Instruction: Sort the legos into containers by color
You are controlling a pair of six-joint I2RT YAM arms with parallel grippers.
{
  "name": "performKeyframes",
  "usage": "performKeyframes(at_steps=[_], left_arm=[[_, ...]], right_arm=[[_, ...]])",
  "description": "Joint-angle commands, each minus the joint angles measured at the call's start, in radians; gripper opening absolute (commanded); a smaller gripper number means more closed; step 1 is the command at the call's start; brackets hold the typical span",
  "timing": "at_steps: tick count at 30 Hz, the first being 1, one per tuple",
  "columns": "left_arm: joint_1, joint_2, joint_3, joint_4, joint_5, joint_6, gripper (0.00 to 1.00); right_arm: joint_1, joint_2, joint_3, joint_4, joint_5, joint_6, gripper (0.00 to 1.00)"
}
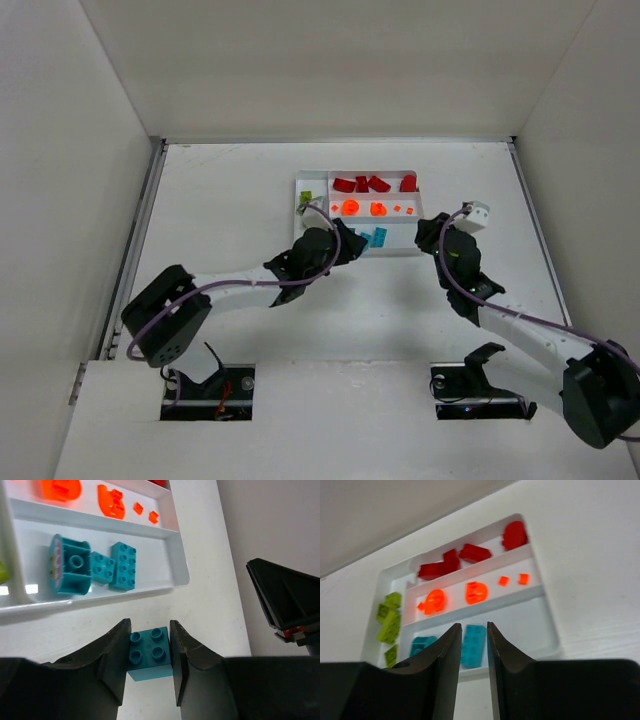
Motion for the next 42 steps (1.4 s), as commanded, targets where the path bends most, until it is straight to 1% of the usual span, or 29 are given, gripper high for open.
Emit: performKeyframes(at_steps=[1,3,6,10,13,17,18,20,22,23,24,26,27,28,30,32,35,37,38,40,42], left_arm=[[-0.025,0.087,0.148,0.036,-0.031,0.101,0.18],[-0.033,0.15,0.229,0.01,-0.031,0.134,0.19],[-0.037,0.262,0.367,-0.032,-0.028,0.205,0.2],[-0.048,0.414,0.533,-0.098,-0.019,0.259,0.21],[-0.06,0.503,0.63,-0.15,-0.023,0.294,0.22],[-0.065,0.578,0.72,-0.205,-0.041,0.328,0.24],[-0.065,0.589,0.734,-0.211,-0.051,0.329,0.26],[-0.06,0.601,0.754,-0.214,-0.068,0.331,0.32],[-0.056,0.601,0.76,-0.214,-0.078,0.331,0.41],[-0.054,0.592,0.76,-0.214,-0.08,0.331,0.47],[-0.053,0.572,0.753,-0.214,-0.08,0.331,0.56],[-0.053,0.523,0.727,-0.208,-0.078,0.335,0.7],[-0.051,0.493,0.712,-0.207,-0.08,0.345,0.8],[-0.05,0.456,0.696,-0.211,-0.081,0.354,1.0],[-0.039,0.369,0.643,-0.211,-0.089,0.374,1.0],[-0.024,0.264,0.566,-0.214,-0.106,0.384,1.0],[0.016,0.074,0.398,-0.214,-0.149,0.394,1.0],[0.05,-0.071,0.258,-0.216,-0.17,0.386,1.0],[0.07,-0.151,0.186,-0.219,-0.183,0.38,1.0],[0.108,-0.311,0.046,-0.239,-0.216,0.362,1.0],[0.156,-0.478,-0.081,-0.294,-0.276,0.325,1.0]], right_arm=[[-0.042,-0.023,-0.048,0.042,0.05,0.075,0.36],[-0.047,-0.003,-0.057,0.058,0.05,0.09,0.42],[-0.047,0.04,-0.065,0.094,0.048,0.1,0.47],[-0.04,0.023,-0.082,0.111,0.062,0.101,0.53],[-0.054,-0.029,-0.109,0.111,0.067,0.106,0.56],[-0.086,-0.1,-0.145,0.108,0.067,0.133,0.56],[-0.092,-0.111,-0.151,0.108,0.065,0.138,0.56],[-0.103,-0.118,-0.157,0.11,0.065,0.141,0.56],[-0.108,-0.121,-0.161,0.108,0.067,0.149,0.56],[-0.108,-0.123,-0.163,0.108,0.065,0.152,0.56],[-0.109,-0.121,-0.163,0.108,0.064,0.152,0.57],[-0.109,-0.115,-0.165,0.111,0.064,0.152,0.57],[-0.109,-0.111,-0.163,0.111,0.064,0.152,0.58],[-0.109,-0.106,-0.161,0.111,0.064,0.152,0.58],[-0.105,-0.101,-0.16,0.111,0.064,0.152,0.57],[-0.105,-0.101,-0.158,0.111,0.064,0.149,0.54],[-0.105,-0.104,-0.158,0.111,0.061,0.146,0.44],[-0.105,-0.109,-0.154,0.104,0.067,0.143,0.31],[-0.105,-0.112,-0.154,0.101,0.07,0.141,0.27],[-0.105,-0.12,-0.155,0.099,0.087,0.141,0.22],[-0.106,-0.131,-0.163,0.09,0.107,0.15,0.22]])
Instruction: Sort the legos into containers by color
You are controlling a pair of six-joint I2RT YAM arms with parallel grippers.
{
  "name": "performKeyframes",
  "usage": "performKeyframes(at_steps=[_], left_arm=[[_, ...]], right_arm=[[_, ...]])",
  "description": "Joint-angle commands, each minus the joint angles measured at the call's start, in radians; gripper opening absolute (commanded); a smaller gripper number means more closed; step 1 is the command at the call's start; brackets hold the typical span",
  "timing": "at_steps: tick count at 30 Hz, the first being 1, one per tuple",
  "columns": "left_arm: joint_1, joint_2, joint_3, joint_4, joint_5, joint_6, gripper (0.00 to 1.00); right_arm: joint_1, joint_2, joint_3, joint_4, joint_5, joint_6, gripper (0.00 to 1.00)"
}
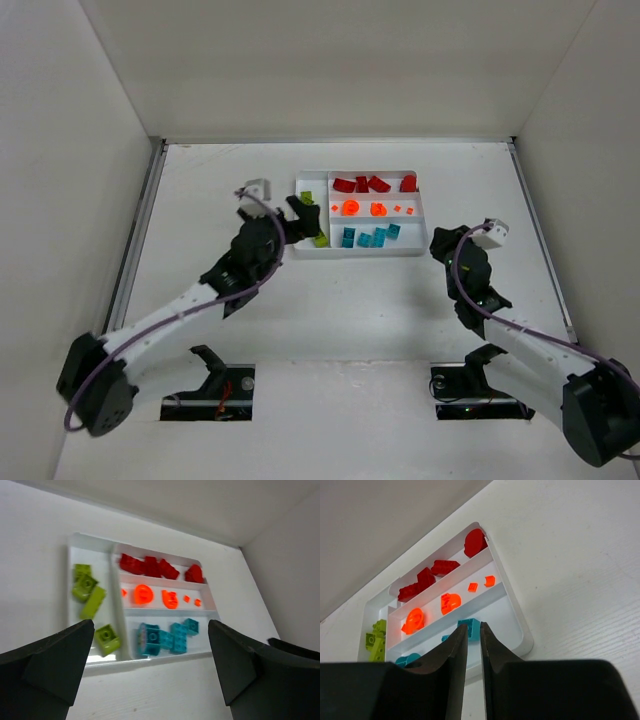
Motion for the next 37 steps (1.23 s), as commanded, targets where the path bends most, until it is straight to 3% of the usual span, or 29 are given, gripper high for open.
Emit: performKeyframes(at_steps=[1,4,6,10,14,26,37], left_arm=[[0.063,-0.213,-0.197,-0.115,-0.122,-0.056,1.0],[0.14,-0.409,-0.326,-0.265,-0.181,-0.153,1.0],[0.198,-0.486,-0.38,-0.368,-0.202,-0.21,1.0],[0.29,-0.53,-0.452,-0.472,-0.196,-0.279,1.0],[0.335,-0.52,-0.498,-0.483,-0.196,-0.3,1.0],[0.262,-0.51,-0.541,-0.391,-0.222,-0.279,1.0],[0.177,-0.384,-0.511,-0.351,-0.276,-0.241,1.0]], right_arm=[[-0.009,-0.029,-0.007,0.027,0.049,0.009,0.22],[-0.033,-0.032,-0.013,0.016,0.064,0.021,0.3],[-0.049,-0.023,-0.021,0.019,0.072,0.034,0.44],[-0.064,-0.003,-0.024,0.018,0.075,0.044,0.59],[-0.069,0.016,-0.029,0.019,0.113,0.044,0.67],[-0.07,0.057,-0.03,0.025,0.126,0.044,0.7],[-0.065,0.062,-0.023,0.032,0.115,0.044,0.71]])
